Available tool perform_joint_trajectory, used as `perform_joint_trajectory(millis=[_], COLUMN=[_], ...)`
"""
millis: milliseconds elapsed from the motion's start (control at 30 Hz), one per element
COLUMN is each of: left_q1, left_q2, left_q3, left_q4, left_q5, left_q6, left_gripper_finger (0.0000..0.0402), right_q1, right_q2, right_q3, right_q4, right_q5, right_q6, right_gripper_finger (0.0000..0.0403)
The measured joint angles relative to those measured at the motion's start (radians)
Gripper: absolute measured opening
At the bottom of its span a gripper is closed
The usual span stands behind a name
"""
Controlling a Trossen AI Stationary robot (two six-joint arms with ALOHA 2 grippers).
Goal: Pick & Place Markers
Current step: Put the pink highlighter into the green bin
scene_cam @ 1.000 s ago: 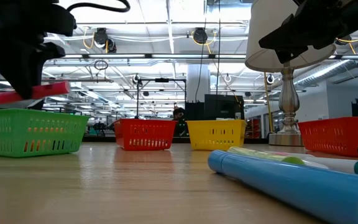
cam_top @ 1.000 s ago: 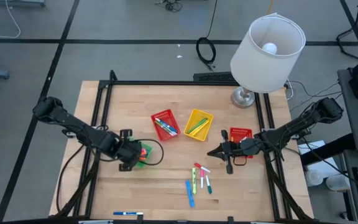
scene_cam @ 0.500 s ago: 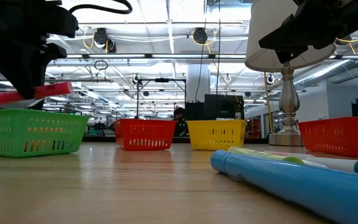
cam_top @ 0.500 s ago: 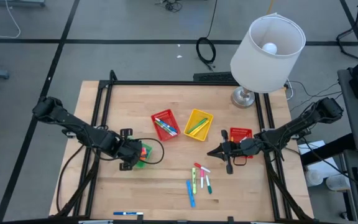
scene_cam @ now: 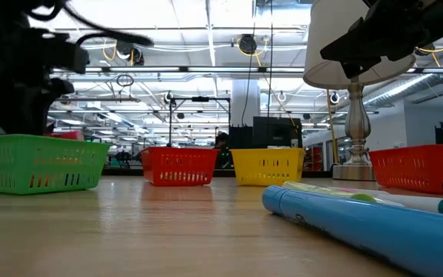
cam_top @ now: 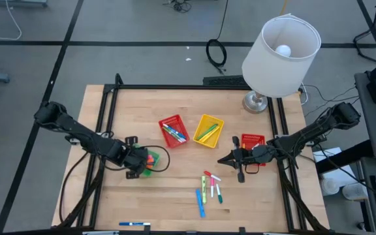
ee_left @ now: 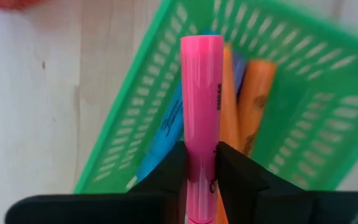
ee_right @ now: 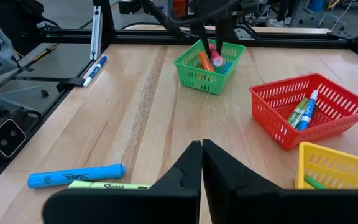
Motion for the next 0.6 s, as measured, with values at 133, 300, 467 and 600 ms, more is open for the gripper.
perform_joint_trajectory(millis=[133, 300, 467, 600], left_q1=[0.001, 0.001, 0.002, 0.002], left_q2=[0.000, 0.000, 0.000, 0.000], left_q3=[-0.040, -0.064, -0.067, -0.067], left_q4=[0.005, 0.033, 0.082, 0.087], left_q5=[0.000, 0.001, 0.003, 0.029], left_q6=[-0.034, -0.048, -0.039, -0.014], left_gripper_finger=[0.0073, 0.0075, 0.0076, 0.0086], right_q1=[0.000, 0.000, 0.000, 0.000], right_q2=[0.000, 0.000, 0.000, 0.000], right_q3=[0.000, 0.000, 0.000, 0.000], right_q4=[0.000, 0.000, 0.001, 0.004], right_q5=[0.000, 0.000, 0.000, 0.000], right_q6=[0.000, 0.000, 0.000, 0.000], right_gripper_finger=[0.0000, 0.0000, 0.0000, 0.0000])
